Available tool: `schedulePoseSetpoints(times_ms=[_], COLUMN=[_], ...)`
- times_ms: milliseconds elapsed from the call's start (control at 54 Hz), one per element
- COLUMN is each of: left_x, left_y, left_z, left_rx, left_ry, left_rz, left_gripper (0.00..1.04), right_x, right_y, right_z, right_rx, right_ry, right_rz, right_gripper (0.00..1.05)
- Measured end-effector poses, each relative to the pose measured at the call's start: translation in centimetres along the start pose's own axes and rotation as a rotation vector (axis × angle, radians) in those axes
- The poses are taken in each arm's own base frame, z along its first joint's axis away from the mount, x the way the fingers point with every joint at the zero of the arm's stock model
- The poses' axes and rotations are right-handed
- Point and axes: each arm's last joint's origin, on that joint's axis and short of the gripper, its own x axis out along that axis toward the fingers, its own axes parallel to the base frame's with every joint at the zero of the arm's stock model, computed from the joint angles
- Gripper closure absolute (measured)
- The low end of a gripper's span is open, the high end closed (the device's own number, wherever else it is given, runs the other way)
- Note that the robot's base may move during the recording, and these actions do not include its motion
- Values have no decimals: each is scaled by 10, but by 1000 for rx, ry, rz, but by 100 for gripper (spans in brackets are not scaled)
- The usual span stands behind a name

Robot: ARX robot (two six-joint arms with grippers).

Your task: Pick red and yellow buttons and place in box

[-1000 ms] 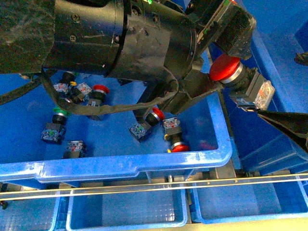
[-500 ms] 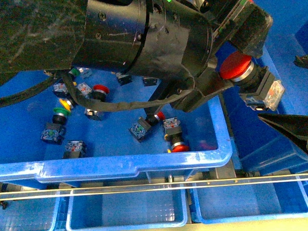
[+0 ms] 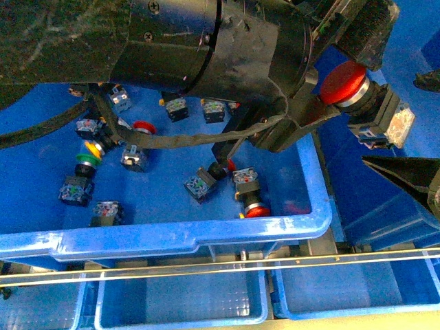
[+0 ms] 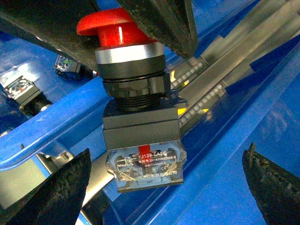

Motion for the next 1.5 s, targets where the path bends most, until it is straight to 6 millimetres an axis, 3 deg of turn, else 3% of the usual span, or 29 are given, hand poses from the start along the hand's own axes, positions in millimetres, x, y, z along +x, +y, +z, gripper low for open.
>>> schedulePoseSetpoints(times_ms=[111,222,463,833,870,1018,1185,1499], left_x=[0,0,1,0,0,0,1,-9], left_y=[-1,-1,-3,-2,-1,0,-1,-1], left_z=[0,0,1,2,1,2,3,16], left_rx=[0,0,0,-4,1,10,24,22], left_ry=[-1,0,-6,-7,-5,-8,-11,-50], left_rz=[-2,-2,-7,7,11,19,28,45], left_gripper=[70,70,70,69,60,41,6,8], right_x=[1,1,1,2,2,2,2,-1], right_y=[-1,-2,-2,-2,-2,-2,-2,-15], right_z=[0,1,1,0,0,0,0,-12], right_rx=[2,4,9,22,22,22,24,50], right_ry=[5,12,12,16,16,21,27,62], right_rz=[2,-1,2,6,7,2,3,-41], right_gripper=[23,44,71,73,73,73,73,73])
